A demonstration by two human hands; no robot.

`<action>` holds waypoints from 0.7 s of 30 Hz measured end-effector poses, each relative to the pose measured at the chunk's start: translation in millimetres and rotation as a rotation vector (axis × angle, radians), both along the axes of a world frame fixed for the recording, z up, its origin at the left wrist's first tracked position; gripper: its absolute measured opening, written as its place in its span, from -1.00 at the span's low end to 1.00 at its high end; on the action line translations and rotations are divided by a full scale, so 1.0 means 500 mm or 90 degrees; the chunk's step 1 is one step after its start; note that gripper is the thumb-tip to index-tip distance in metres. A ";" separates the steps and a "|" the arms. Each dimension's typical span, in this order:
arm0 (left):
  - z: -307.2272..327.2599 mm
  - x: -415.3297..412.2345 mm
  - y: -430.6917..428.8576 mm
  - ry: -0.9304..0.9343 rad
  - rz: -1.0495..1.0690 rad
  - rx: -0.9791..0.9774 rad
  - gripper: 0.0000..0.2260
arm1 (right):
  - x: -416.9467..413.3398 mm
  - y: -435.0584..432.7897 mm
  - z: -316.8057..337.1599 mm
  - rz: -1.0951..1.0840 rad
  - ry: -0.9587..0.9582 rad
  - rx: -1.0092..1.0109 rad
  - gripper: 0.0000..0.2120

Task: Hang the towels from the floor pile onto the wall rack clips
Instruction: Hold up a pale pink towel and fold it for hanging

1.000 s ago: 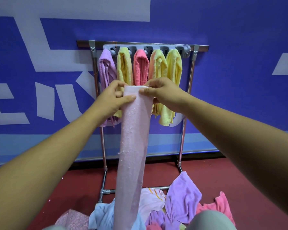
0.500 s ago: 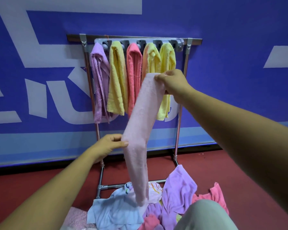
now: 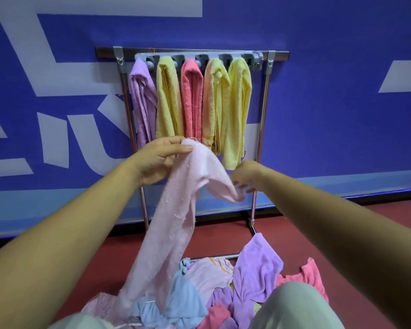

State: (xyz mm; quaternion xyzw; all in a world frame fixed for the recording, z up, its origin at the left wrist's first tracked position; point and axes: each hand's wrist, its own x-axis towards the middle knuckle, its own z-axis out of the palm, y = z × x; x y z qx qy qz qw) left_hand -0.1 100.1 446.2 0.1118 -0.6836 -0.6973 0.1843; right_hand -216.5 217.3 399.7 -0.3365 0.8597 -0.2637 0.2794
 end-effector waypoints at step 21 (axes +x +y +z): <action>-0.069 0.033 -0.006 -0.112 -0.018 -0.041 -0.41 | 0.013 0.037 0.174 0.212 -0.307 -0.390 -0.92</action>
